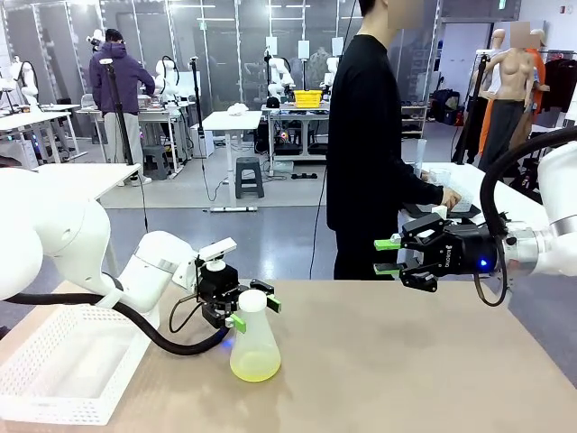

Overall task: Prepare the solutions needed for the experiment.
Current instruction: When the human places the Big flask in the center of the table, pick up the Big flask and place it in the left Organizing basket.

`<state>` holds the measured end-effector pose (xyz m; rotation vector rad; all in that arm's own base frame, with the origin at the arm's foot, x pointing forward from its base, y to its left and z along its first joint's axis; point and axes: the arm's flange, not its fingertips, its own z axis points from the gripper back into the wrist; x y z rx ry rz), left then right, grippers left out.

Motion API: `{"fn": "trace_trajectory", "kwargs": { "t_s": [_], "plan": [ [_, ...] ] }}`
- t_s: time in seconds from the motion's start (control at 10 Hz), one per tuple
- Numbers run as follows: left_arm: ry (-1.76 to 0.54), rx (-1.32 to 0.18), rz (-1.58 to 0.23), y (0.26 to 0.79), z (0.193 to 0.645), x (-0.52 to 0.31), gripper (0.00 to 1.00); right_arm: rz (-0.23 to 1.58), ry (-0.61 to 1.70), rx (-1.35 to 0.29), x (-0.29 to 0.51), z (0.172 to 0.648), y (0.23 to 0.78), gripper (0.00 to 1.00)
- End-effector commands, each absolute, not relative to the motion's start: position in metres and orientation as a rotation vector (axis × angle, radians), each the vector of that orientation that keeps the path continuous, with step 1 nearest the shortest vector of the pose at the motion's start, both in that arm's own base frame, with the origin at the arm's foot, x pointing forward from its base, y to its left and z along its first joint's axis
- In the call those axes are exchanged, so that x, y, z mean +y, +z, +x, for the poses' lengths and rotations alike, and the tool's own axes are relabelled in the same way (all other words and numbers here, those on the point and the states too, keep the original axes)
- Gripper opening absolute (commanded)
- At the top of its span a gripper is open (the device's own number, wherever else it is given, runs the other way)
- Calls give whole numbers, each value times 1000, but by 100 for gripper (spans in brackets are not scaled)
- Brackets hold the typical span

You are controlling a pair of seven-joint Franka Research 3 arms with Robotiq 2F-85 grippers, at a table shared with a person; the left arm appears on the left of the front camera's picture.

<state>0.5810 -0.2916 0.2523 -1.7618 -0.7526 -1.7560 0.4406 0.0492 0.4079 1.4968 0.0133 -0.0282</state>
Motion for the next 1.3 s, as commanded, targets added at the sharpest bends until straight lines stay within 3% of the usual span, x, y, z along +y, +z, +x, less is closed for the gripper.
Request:
{"fn": "trace_trajectory", "kwargs": {
  "t_s": [0.0, 0.7, 0.8, 1.2],
  "plan": [
    [-1767, -730, -1792, 249, 576, -291, 76, 1496, -23, 14, 49, 439, 409, 45],
    [-1751, -718, -1776, 250, 573, -292, 6, 1496, -23, 14, 49, 439, 409, 45],
    [-1735, -740, -1753, 257, 572, -294, 0, 1496, -23, 14, 49, 439, 409, 45],
    [-1669, -777, -1783, 318, 554, -301, 0, 1496, -23, 14, 49, 439, 409, 45]
  ]
}}
